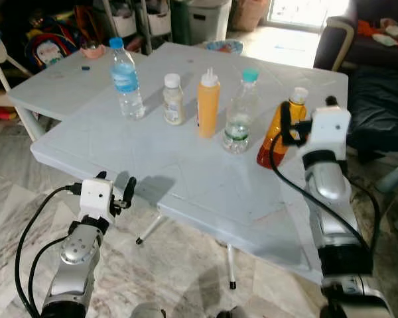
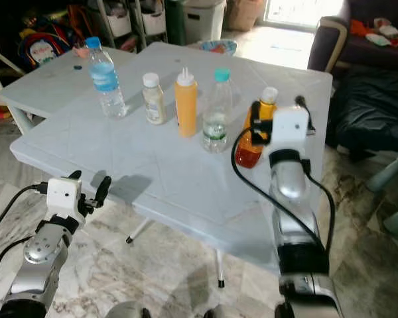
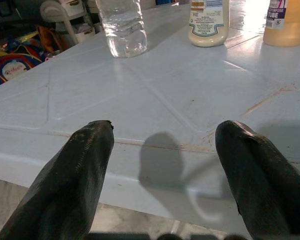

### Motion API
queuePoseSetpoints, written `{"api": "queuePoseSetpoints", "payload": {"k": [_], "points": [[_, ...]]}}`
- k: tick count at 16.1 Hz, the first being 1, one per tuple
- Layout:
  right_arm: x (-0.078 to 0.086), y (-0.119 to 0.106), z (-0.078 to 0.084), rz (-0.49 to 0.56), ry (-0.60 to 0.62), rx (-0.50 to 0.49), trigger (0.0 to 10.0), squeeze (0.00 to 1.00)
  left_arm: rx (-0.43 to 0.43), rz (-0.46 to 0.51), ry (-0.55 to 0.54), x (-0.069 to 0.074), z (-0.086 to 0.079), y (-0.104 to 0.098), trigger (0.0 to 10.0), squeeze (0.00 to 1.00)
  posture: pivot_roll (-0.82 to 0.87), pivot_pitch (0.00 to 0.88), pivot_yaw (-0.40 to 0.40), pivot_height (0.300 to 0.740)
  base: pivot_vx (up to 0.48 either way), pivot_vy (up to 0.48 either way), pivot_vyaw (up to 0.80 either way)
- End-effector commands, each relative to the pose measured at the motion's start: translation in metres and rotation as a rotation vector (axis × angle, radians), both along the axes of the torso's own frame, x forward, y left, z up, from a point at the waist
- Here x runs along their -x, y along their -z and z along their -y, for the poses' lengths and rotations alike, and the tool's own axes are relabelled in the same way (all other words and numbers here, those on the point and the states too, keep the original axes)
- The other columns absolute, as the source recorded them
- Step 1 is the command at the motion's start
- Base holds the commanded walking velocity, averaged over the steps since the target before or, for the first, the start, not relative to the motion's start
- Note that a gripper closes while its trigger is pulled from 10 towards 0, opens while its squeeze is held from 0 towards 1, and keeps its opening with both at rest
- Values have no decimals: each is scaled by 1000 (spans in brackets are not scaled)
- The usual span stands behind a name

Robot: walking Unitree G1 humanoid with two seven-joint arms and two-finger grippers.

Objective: Restocking fridge

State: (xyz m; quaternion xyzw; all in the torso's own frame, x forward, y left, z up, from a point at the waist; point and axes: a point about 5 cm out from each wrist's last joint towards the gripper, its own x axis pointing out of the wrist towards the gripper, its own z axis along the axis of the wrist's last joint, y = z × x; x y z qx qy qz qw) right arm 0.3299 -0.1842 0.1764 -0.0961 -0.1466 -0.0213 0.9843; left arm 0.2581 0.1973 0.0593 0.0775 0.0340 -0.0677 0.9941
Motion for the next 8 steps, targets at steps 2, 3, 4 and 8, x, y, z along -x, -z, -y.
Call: {"api": "queuePoseSetpoints", "payload": {"k": [2, 3, 4, 8], "points": [[-12, -10, -10, -4, -73, -11, 9373, 0, -20, -12, -10, 4, -5, 3, 10000, 0, 82, 0, 15, 740, 0, 0, 0], [-16, -12, -13, -10, -101, -14, 4314, 0, -20, -15, -11, 4, -4, 4, 10000, 0, 82, 0, 14, 740, 0, 0, 0], [-18, -13, -15, -11, -108, -17, 2902, 0, -21, -16, -11, 4, -4, 5, 10000, 0, 83, 0, 12, 740, 0, 0, 0], [-22, -15, -13, -40, -90, -55, 0, 0, -24, -20, -11, 5, -4, 5, 10000, 0, 84, 0, 12, 740, 0, 0, 0]]}}
